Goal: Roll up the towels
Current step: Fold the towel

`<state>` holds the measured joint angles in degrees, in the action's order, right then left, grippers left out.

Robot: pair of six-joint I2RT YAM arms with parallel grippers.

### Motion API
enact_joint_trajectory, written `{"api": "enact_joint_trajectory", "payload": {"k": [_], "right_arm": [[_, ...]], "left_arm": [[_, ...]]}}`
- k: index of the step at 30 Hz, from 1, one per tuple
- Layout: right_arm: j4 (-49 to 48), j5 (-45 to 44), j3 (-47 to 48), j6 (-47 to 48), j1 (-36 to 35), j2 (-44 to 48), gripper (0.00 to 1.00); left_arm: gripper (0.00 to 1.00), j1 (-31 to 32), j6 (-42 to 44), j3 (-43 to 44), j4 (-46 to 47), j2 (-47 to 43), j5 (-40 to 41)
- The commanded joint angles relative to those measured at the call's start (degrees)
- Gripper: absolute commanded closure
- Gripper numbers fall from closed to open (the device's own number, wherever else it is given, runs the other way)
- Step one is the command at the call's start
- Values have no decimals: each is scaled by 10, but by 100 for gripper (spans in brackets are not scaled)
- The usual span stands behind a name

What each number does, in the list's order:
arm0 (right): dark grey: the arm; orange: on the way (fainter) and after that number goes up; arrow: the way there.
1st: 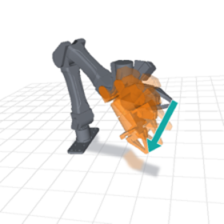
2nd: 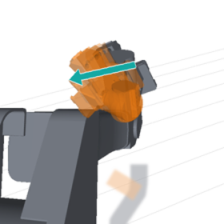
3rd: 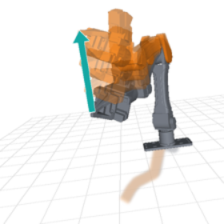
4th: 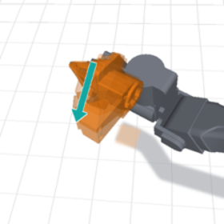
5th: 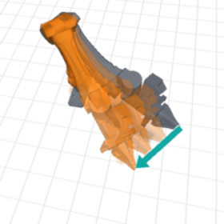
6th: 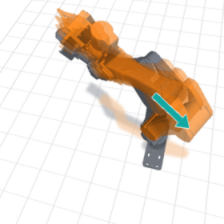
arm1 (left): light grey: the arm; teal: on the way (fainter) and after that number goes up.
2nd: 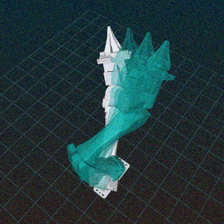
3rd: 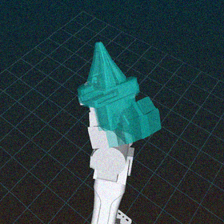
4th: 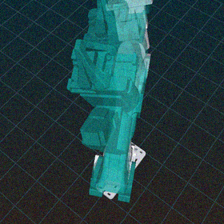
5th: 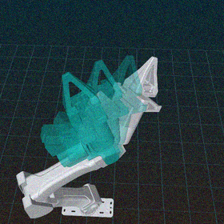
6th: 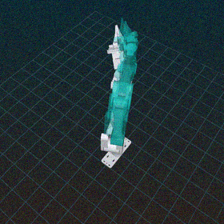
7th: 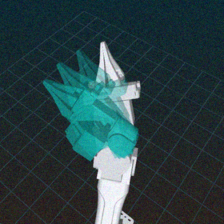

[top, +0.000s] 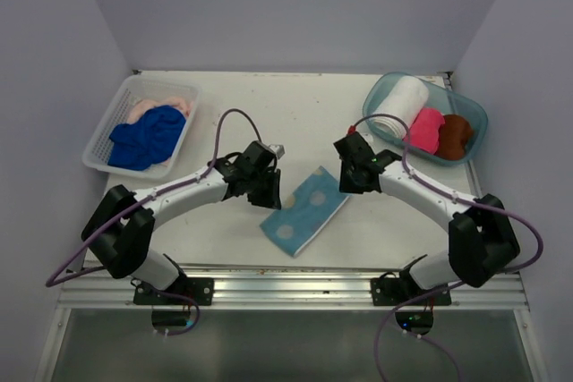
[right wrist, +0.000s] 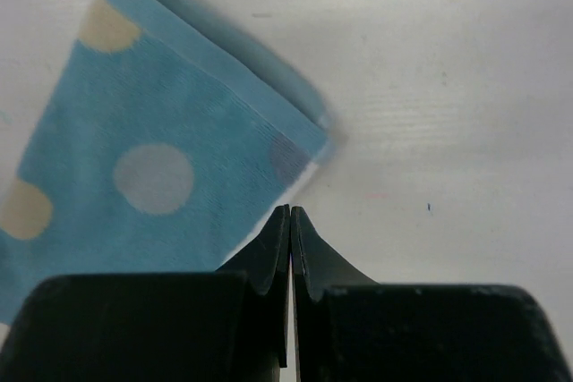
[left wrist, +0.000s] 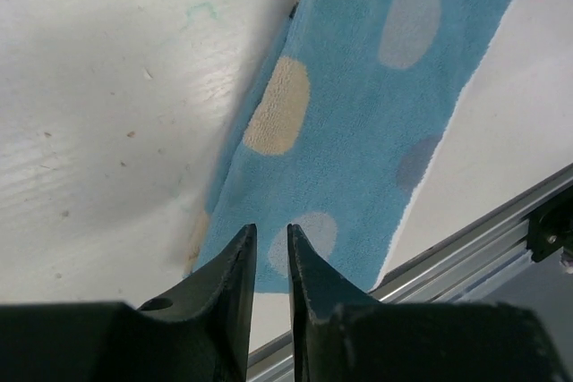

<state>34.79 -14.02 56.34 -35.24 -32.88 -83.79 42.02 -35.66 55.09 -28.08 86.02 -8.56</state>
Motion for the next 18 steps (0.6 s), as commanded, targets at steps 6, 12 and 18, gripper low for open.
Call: {"api": "enact_joint_trajectory", "payload": {"k": [6,12,18], "right_arm": [[-37,34,-85,-46,0,38,98],[-107,85,-47,-28,-1,-51,99],[-100,73,53,-1,-1,-192,100]], "left_arm": [[77,2,22,-81,51,17,-61],[77,2,-6,-130,64,-5,-57],[77,2,-56,-157,92,-27,-61]]}}
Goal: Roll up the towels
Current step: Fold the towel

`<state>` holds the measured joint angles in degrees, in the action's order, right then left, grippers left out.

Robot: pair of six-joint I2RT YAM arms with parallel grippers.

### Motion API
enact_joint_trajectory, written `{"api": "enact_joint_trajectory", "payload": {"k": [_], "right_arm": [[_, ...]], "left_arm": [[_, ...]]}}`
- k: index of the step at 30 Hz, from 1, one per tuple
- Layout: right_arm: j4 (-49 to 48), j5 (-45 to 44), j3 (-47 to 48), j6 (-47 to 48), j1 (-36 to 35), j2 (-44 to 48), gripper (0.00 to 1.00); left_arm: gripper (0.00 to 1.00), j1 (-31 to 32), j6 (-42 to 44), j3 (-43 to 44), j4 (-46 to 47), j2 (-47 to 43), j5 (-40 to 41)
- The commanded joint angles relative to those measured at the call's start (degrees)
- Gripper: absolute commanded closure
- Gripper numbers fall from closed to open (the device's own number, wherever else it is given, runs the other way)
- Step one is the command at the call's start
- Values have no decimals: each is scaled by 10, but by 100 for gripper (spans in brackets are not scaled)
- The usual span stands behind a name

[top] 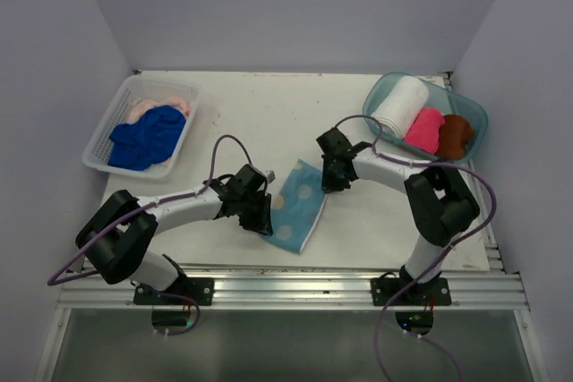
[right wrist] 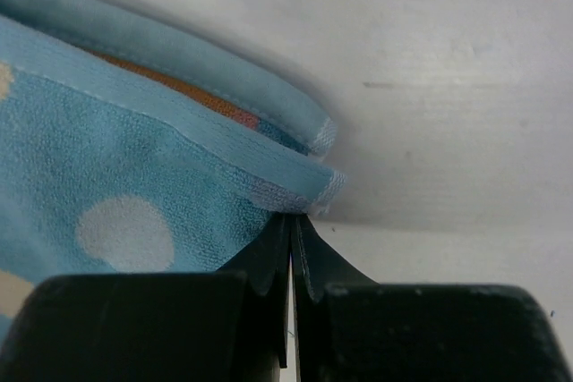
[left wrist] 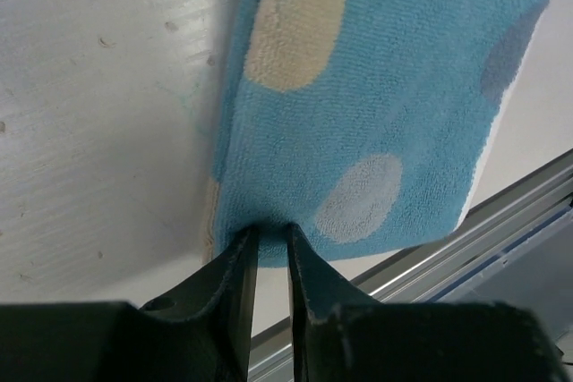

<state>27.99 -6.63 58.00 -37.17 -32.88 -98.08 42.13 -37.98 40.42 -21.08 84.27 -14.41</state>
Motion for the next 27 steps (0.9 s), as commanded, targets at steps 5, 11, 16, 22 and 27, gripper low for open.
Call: {"api": "enact_joint_trajectory", "payload": {"k": [5,11,16,22,27], "right_arm": [[15,-36,163,43,5,-155,100],[12,-42,145,49,3,-60,100],[17,-31,67,23,-11,71,93],[1,-10,-24,-45,-101,157,92],[-15,7,-61,-91,-188,143,93]], "left_arm": [[77,-1,-49,35,15,6,17],[75,-2,-37,76,-26,-52,55],[76,-2,-25,72,-25,-63,48],[81,-2,-23,22,25,-46,-2],[81,-3,-15,4,36,-25,22]]}}
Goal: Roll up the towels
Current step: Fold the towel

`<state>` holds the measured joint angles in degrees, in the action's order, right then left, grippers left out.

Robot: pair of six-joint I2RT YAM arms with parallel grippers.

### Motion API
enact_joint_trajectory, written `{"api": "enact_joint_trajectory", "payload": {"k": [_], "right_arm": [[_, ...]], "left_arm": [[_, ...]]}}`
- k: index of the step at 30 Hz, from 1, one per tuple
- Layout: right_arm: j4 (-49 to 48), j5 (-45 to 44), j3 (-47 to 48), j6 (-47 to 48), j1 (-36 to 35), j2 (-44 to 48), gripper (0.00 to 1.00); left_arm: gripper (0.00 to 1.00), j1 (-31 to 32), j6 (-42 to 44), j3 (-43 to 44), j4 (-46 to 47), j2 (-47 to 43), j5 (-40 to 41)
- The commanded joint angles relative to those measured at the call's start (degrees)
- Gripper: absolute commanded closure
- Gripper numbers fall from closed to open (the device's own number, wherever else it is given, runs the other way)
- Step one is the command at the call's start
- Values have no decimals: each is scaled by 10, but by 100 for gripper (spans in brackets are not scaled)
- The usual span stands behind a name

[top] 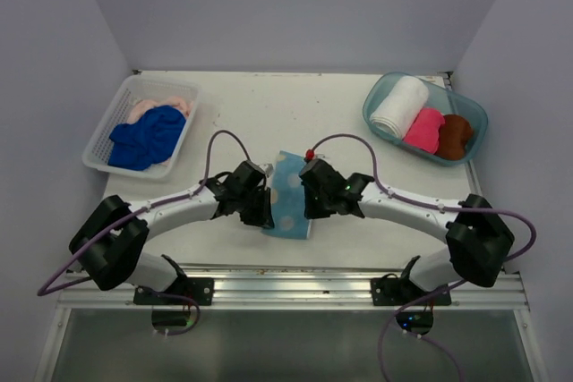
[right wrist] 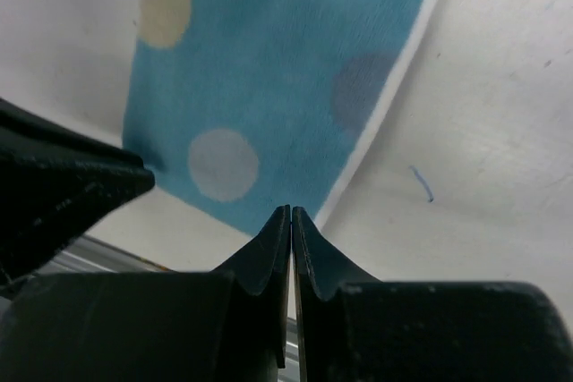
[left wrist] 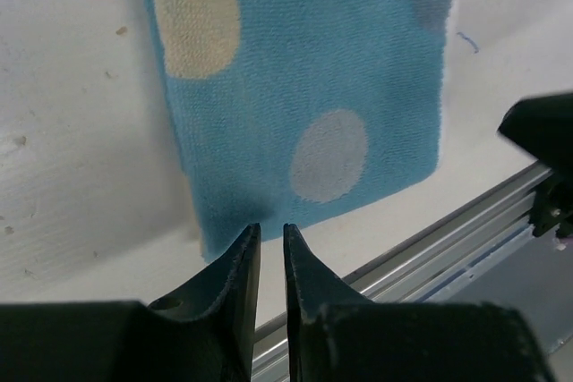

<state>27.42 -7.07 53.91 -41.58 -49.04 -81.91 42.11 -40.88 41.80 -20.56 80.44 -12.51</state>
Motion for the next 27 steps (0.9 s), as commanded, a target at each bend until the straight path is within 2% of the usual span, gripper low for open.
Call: {"api": "enact_joint_trajectory", "payload": {"k": [1,5,7,16,23,27], "right_arm": [[-16,13,-33,-51,-41,-25,93],[-53,24,-57,-54,-55,-81,95],[-9,-8,-37,-51,-56,-116,100],[52,-59,19,-52,-92,-29,97],[8,-35,9,-75,-122,-77,97],[-27,-55,-22,-84,-125,-106,97]], "left_arm": [[81,-3,14,-15,35,20,3],[83,-3,12,-24,46,44,-8],[84,-2,14,-23,40,38,-5],[83,-3,18,6,-12,-18,-4],[83,-3,3,-5,3,-4,-3],[82,-4,1,-44,28,-3,-3]]}}
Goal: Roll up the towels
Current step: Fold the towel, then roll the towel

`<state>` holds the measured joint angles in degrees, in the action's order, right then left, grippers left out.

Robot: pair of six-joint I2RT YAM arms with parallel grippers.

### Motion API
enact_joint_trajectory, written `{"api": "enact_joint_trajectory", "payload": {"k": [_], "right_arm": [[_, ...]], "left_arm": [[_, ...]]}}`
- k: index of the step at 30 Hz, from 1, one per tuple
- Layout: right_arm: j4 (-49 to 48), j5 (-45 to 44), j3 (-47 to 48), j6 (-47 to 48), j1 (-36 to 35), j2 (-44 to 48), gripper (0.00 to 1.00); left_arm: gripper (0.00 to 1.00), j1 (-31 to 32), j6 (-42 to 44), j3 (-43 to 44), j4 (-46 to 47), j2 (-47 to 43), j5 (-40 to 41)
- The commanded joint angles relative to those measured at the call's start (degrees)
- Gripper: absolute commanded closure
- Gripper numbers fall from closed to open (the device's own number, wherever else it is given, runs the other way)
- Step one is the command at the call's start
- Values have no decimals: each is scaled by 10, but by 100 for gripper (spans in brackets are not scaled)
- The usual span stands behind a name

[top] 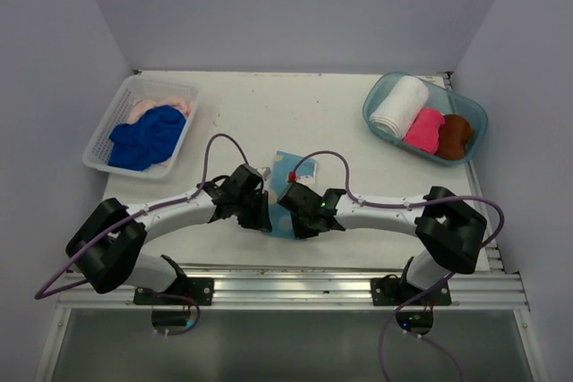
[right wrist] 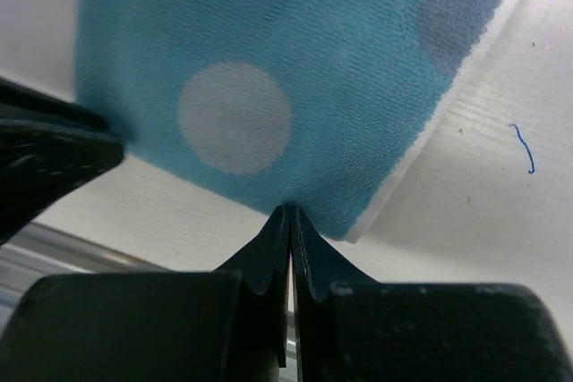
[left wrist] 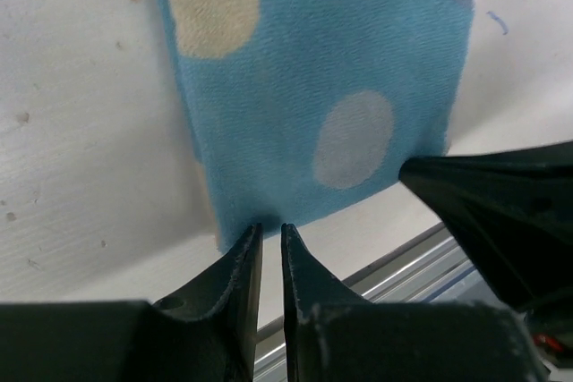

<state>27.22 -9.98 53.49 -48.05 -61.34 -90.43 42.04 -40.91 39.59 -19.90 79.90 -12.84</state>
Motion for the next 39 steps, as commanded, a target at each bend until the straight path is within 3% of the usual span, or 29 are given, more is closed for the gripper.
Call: {"api": "enact_joint_trajectory", "payload": {"k": [1,5,16,20,22,31,39], "right_arm": [[-28,-33,-22,-20,-2,-29,97],[-9,-35,-14,-14,-2,-40,99],[50,-80,-30,-11,-2,76,96],[42,-68,-49,-16,-2,93,88],[23,-53,-63,-18,-2,93,82],[-18,-30,-78,-20,-2,64,69],[-40,-17,-74,-13,-2,27,69]], "left_arm": [[82,-4,1,-28,31,5,-1],[83,-4,2,-30,25,11,-3],[78,-4,15,-7,-24,-68,38],[64,-5,14,-35,-3,-66,35],[62,-4,14,-43,7,-62,27],[63,-4,18,-57,45,-19,19],[64,-4,21,-63,55,4,24]]}}
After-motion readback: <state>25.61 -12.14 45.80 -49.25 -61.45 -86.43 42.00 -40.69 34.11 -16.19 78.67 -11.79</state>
